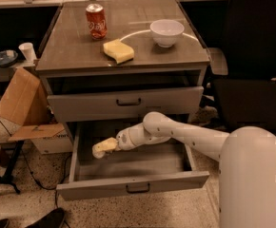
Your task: Place redbull can into middle drawer
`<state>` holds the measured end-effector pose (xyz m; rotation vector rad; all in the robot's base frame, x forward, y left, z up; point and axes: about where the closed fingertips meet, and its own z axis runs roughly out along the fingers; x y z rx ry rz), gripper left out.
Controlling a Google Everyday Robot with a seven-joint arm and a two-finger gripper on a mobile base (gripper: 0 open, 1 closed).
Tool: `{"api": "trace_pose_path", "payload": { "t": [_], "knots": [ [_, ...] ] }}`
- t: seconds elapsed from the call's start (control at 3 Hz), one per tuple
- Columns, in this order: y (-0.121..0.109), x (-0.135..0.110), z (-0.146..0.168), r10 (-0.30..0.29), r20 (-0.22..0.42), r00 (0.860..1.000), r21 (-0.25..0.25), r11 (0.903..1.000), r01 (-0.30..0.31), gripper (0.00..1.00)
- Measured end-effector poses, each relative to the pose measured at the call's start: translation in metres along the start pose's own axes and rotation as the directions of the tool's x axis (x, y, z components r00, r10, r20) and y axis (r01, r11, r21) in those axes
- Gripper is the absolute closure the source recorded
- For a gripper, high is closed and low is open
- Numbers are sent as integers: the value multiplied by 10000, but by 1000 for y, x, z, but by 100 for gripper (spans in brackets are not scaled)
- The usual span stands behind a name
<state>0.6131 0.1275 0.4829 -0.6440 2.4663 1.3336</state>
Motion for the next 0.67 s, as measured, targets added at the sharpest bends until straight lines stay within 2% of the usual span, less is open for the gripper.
{"api": "trace_pose_path", "payload": {
  "t": [0.33,0.67],
  "knots": [
    [0,0,0,0,-1,10000,-1,10000,0,0],
    [0,0,0,0,-1,10000,-1,10000,0,0]
  ]
}}
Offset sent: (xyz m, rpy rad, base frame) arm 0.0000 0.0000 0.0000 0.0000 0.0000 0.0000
